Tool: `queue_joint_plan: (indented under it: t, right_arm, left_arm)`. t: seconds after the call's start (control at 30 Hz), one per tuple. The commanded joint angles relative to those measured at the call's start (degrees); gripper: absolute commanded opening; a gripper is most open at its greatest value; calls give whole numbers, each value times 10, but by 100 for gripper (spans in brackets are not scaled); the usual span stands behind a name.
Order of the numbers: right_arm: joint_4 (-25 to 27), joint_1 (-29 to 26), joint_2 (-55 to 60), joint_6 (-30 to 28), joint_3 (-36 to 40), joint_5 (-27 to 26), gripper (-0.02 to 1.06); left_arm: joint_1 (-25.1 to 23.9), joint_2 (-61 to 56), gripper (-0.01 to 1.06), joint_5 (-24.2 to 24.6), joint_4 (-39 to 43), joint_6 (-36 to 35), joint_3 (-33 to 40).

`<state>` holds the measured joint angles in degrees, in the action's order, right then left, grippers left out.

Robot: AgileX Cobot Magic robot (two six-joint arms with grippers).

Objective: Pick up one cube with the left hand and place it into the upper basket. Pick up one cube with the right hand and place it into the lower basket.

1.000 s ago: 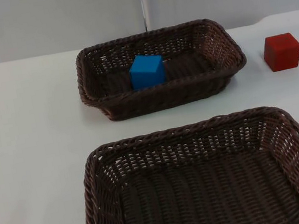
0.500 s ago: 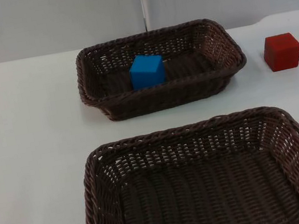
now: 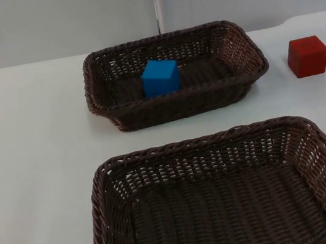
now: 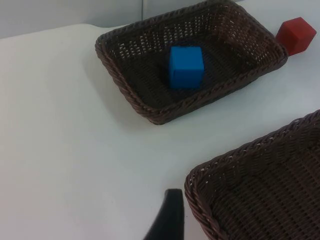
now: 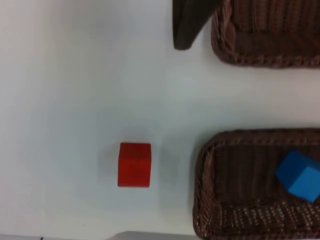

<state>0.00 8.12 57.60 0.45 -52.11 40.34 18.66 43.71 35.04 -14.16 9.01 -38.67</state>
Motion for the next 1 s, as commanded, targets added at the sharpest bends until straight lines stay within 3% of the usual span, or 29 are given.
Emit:
queue_joint_plan:
  t: [0.0,0.97]
  right_arm:
    - [0,0,26,6,-27,-16,105]
    - [3,-24,416,6,-318,-21,105]
  left_arm:
    - [-1,-3,77,-9,2,-4,4]
    - [-1,-3,77,-10,3,-4,4]
